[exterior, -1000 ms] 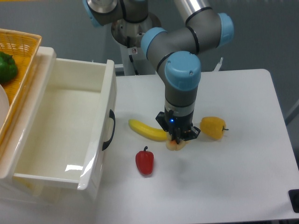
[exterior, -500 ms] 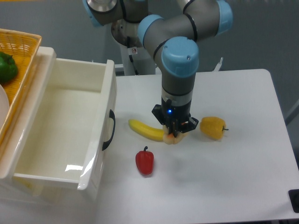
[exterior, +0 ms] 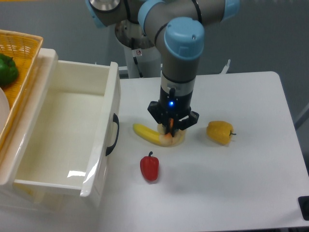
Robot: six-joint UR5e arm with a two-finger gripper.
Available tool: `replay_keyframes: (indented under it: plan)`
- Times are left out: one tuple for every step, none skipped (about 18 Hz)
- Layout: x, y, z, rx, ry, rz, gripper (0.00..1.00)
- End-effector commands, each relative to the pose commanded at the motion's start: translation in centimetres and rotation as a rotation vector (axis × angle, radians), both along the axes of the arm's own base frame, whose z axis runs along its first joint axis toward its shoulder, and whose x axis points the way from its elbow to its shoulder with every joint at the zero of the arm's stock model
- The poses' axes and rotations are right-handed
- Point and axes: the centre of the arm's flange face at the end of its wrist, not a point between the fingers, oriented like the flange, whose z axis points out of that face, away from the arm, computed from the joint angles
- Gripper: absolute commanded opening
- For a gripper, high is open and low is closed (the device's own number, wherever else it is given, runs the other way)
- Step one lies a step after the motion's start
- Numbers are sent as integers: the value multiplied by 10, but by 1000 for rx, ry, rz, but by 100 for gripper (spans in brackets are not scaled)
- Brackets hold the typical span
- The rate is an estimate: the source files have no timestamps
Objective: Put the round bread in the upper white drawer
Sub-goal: 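Lower the gripper onto the round bread roll beside the banana and close it, then lift the bread roll and carry it over the open white drawer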
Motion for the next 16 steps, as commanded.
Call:
replay_keyframes:
  plan:
    - [4,0,6,25,-17,20,7]
    - [9,-1,11,52,-38,41,7]
    - [15,-2,17,69,-49,54,7]
    - [20,-6,23,76,-49,61,7]
    - [27,-10,26,78,-49,61,7]
    - [33,-14,30,87,-50,63,7]
    - [39,-16,32,100,-63,66,7]
    - [43,-17,38,123,-78,76,7]
    - [46,-16,41,142,-101,98,7]
    - [50,-16,47,163,-120,124,7]
    - [55,-17,52,179,-129,132,7]
    - [59,-17,57,190,-132,130,7]
    - [64,-18,63,203,-135,126,7]
    - [70,-17,67,219,-149,131,7]
    - [78,-15,70,227,-165,138,7]
    - [84,-12,71,229,-172,138,7]
